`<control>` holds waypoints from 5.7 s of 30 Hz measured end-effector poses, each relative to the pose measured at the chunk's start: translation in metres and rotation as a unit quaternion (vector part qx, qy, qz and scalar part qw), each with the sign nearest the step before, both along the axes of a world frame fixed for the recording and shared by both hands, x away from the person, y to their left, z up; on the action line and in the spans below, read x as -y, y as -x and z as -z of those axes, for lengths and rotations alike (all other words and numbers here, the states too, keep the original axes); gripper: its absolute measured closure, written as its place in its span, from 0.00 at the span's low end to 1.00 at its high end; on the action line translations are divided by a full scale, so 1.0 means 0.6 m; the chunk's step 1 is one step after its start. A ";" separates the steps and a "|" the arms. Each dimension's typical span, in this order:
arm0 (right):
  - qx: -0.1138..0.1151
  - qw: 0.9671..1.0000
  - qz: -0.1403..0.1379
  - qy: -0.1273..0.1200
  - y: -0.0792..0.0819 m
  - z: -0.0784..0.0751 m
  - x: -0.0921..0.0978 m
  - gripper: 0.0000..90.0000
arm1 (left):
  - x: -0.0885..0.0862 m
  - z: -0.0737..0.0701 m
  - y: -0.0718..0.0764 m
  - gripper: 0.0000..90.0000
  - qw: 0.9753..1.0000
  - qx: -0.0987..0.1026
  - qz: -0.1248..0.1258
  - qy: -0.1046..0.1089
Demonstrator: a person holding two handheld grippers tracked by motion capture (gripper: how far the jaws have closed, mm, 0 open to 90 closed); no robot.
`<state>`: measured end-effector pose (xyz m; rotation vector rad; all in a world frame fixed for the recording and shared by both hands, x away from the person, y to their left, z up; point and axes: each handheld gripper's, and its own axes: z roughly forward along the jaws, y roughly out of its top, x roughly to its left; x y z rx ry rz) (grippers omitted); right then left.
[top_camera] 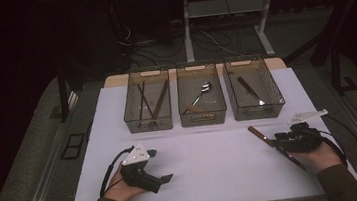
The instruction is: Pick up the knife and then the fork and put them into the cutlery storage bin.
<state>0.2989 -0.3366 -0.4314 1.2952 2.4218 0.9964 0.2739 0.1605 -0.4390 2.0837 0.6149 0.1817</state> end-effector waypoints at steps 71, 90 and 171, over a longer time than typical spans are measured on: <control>-0.159 0.971 -0.058 0.167 -0.092 -0.038 -0.057 0.85 | 0.002 0.001 0.000 0.00 1.000 0.000 0.003 -0.003; -0.048 0.999 -0.017 -0.005 -0.075 -0.081 0.008 0.85 | 0.002 0.001 0.000 0.00 1.000 0.000 0.003 -0.004; 0.067 0.991 0.115 -0.007 -0.257 -0.082 -0.047 0.84 | 0.009 0.001 0.001 0.00 1.000 -0.004 0.010 0.008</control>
